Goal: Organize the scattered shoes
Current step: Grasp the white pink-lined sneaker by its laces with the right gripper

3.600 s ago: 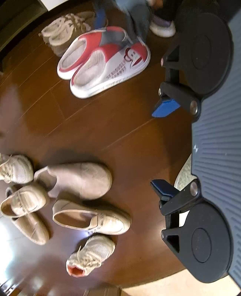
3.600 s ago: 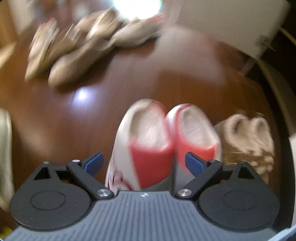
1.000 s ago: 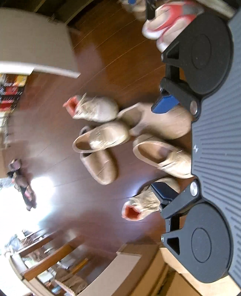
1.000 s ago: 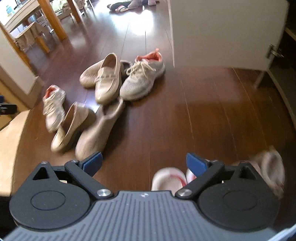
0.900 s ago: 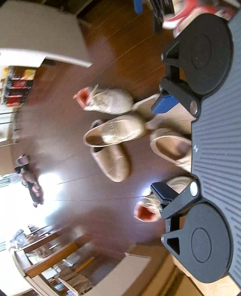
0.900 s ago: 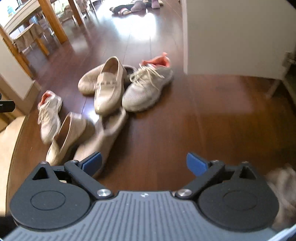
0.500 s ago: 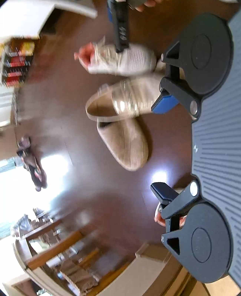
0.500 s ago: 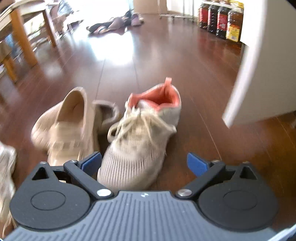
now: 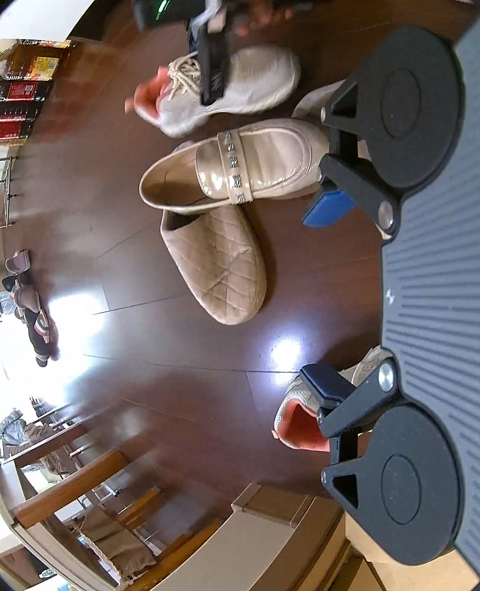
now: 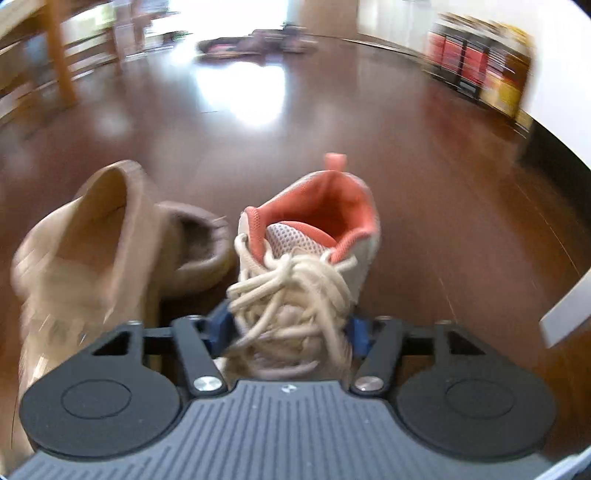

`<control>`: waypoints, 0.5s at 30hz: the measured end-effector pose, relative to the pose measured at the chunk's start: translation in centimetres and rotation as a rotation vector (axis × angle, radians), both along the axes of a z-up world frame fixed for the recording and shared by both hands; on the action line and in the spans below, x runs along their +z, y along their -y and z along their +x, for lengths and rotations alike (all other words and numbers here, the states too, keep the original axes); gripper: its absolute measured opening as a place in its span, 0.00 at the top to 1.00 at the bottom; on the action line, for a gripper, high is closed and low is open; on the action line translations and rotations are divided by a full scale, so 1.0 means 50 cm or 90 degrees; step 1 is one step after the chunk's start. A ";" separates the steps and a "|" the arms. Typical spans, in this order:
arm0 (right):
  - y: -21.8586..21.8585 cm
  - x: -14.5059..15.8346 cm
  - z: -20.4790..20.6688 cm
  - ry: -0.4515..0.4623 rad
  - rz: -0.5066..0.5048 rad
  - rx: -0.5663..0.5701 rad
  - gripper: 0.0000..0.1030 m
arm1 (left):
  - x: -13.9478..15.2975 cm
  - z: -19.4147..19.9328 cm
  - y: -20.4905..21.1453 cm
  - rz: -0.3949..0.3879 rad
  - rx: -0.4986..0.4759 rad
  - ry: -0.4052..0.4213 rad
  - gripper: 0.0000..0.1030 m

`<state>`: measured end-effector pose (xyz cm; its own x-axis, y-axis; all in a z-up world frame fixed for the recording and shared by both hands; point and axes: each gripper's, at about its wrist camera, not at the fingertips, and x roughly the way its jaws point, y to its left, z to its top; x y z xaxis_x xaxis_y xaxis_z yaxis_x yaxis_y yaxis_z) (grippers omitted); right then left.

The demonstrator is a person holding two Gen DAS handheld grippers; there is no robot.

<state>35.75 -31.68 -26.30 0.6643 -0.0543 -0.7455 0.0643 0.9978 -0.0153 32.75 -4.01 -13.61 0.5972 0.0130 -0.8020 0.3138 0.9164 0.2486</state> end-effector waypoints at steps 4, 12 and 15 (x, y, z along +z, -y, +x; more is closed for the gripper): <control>0.046 0.043 -0.122 -0.027 0.052 0.123 0.51 | 0.014 -0.034 0.026 -0.016 -0.028 -0.014 0.19; 0.271 0.148 -0.413 -0.126 0.163 0.113 0.51 | 0.014 -0.118 0.152 -0.058 -0.134 -0.057 0.19; 0.361 0.154 -0.474 -0.117 0.112 0.059 0.51 | 0.012 -0.139 0.217 -0.069 -0.164 -0.066 0.19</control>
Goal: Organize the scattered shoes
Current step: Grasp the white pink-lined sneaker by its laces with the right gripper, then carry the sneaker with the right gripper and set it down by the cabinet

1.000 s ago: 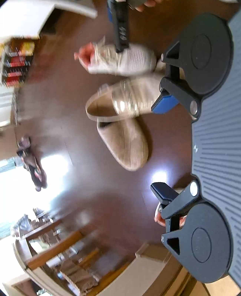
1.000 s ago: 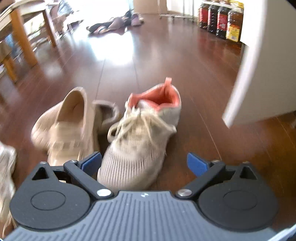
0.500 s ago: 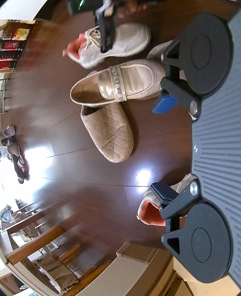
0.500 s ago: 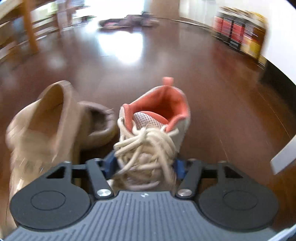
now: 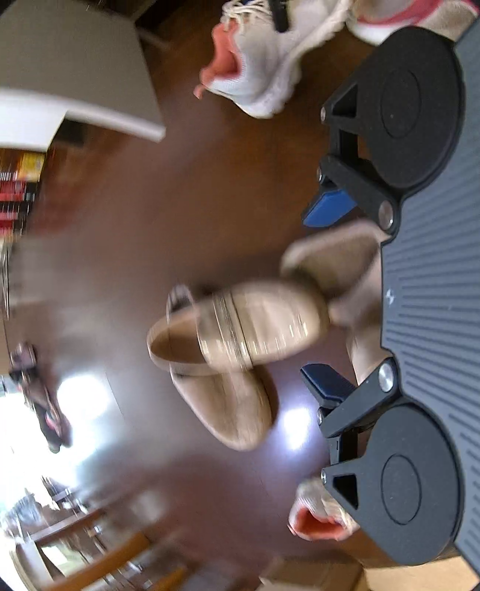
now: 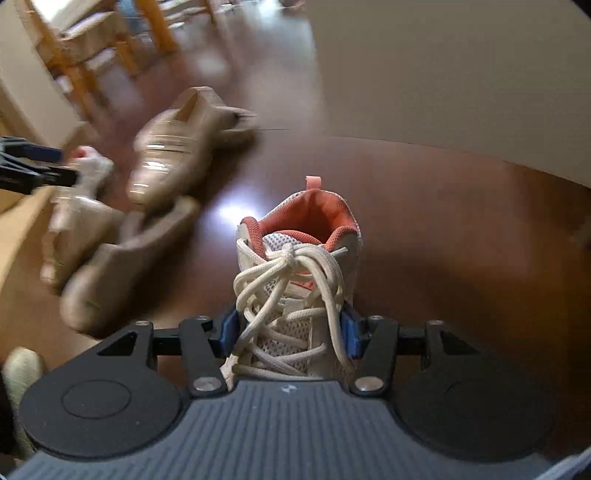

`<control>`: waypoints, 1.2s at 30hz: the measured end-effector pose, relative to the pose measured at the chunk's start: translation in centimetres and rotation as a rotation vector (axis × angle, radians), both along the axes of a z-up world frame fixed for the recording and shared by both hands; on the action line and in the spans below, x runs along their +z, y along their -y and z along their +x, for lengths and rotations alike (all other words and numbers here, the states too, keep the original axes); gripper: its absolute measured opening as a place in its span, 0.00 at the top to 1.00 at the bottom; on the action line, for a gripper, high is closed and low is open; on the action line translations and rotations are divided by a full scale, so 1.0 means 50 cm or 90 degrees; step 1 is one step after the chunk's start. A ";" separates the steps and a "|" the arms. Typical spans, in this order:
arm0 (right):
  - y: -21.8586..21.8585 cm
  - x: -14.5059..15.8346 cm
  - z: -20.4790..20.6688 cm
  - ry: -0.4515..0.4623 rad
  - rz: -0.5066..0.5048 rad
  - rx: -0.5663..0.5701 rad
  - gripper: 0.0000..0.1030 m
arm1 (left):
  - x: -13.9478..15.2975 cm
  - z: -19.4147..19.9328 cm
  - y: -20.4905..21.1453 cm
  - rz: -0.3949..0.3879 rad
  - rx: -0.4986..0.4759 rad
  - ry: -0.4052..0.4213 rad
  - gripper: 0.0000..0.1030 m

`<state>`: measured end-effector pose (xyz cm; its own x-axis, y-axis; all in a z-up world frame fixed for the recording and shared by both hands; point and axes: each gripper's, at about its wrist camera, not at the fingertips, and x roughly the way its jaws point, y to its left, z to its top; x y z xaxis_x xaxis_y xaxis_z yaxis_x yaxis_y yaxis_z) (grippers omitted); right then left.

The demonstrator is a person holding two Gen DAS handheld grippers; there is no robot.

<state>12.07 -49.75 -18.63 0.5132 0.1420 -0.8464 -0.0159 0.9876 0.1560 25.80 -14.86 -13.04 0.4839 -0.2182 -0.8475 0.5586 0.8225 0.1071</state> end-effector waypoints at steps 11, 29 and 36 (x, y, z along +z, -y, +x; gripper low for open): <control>0.290 -0.092 -0.083 0.029 -0.131 -0.070 0.26 | -0.046 -0.089 0.184 0.015 -0.099 -0.032 0.19; 0.267 -0.153 -0.019 0.026 -0.220 -0.054 0.45 | -0.069 -0.133 0.265 0.001 -0.127 -0.070 0.19; 0.257 -0.149 -0.048 0.024 -0.223 -0.089 0.45 | -0.070 -0.124 0.251 0.000 -0.118 -0.075 0.19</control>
